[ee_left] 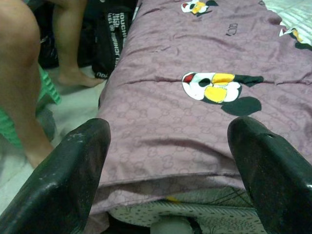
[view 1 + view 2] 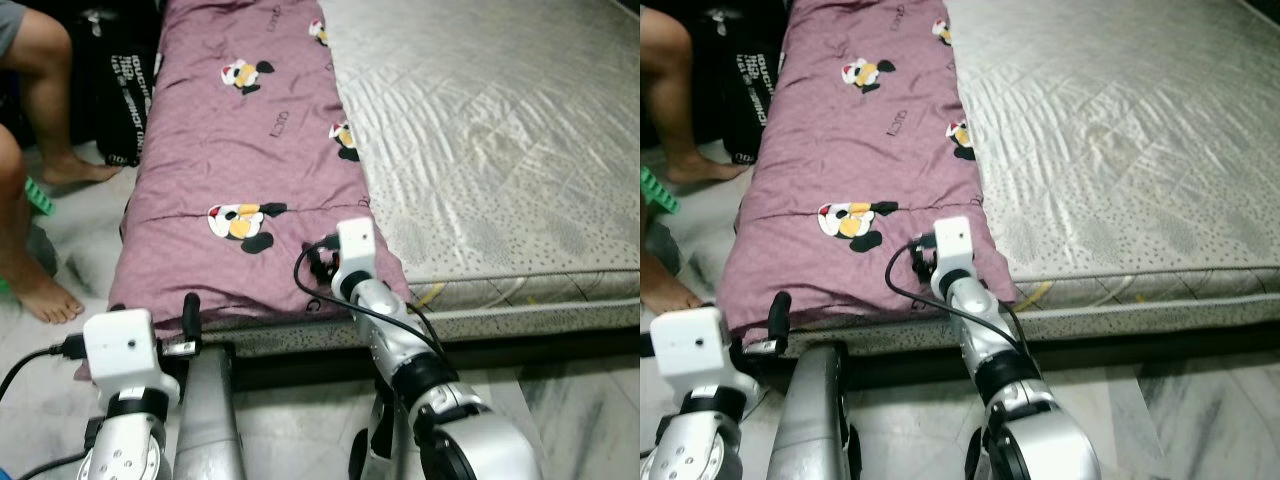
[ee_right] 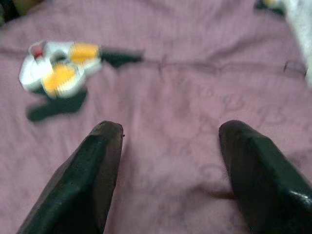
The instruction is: Clean up the room
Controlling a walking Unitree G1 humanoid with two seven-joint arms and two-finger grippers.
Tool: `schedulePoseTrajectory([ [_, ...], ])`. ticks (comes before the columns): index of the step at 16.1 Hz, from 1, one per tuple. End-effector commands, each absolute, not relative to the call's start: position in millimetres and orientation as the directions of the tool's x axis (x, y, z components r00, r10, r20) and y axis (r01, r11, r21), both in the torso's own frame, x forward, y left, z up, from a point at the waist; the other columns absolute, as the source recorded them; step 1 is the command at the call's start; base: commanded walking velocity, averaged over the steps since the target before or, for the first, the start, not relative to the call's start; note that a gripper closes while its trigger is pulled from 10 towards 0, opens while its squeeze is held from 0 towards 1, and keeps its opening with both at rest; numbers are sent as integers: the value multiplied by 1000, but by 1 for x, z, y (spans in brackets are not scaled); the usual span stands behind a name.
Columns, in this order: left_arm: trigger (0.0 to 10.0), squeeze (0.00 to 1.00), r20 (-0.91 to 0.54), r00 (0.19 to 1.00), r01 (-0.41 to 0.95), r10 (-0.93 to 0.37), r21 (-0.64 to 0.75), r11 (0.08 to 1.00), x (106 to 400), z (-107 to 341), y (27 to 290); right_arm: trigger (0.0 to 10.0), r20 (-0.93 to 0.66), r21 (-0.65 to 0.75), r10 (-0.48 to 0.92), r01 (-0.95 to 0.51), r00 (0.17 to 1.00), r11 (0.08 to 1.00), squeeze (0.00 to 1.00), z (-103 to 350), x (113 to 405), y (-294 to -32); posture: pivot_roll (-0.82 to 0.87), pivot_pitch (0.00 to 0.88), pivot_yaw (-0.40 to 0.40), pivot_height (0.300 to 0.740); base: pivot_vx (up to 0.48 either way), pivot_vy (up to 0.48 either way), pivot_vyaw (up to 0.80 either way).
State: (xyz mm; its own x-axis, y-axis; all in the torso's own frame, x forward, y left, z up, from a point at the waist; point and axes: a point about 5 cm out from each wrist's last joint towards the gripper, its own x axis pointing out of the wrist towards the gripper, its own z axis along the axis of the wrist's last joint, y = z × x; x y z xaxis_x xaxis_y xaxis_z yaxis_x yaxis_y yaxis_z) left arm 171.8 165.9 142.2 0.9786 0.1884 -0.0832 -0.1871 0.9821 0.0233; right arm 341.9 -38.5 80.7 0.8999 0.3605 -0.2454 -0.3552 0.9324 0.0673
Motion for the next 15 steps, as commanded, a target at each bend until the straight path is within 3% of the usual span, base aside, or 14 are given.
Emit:
schedulePoseTrajectory([
  [1,10000,0,-91,981,-171,172,21,985,171,144,164,10000,-305,103,400,-387,864,916,0,80,337,-11,202,157,-38,516,0,0,0],
  [3,10000,0,-95,982,-163,164,18,987,174,144,163,10000,-376,115,366,-349,851,930,0,70,335,-14,201,153,-37,516,0,0,0],
  [6,10000,0,-98,981,-165,165,14,986,178,143,164,10000,-443,131,235,-197,865,972,0,61,341,-43,196,143,-39,516,0,0,0],
  [7,10000,0,-103,980,-169,170,14,985,180,142,166,10000,-452,117,135,-92,882,989,0,60,347,-69,190,136,-41,516,0,0,0],
  [12,10000,0,-87,980,-181,181,11,983,189,141,168,10000,-409,95,-45,91,912,991,0,66,355,-133,160,103,-41,516,0,0,0],
  [14,10000,0,-83,980,-181,181,2,983,194,140,169,10000,-301,-20,-59,55,952,998,0,75,354,-150,145,92,-38,516,0,0,0],
  [15,10000,0,-78,980,-186,185,-5,983,196,140,169,10000,-287,-7,-62,62,956,998,0,75,348,-156,136,84,-36,516,0,0,0],
])
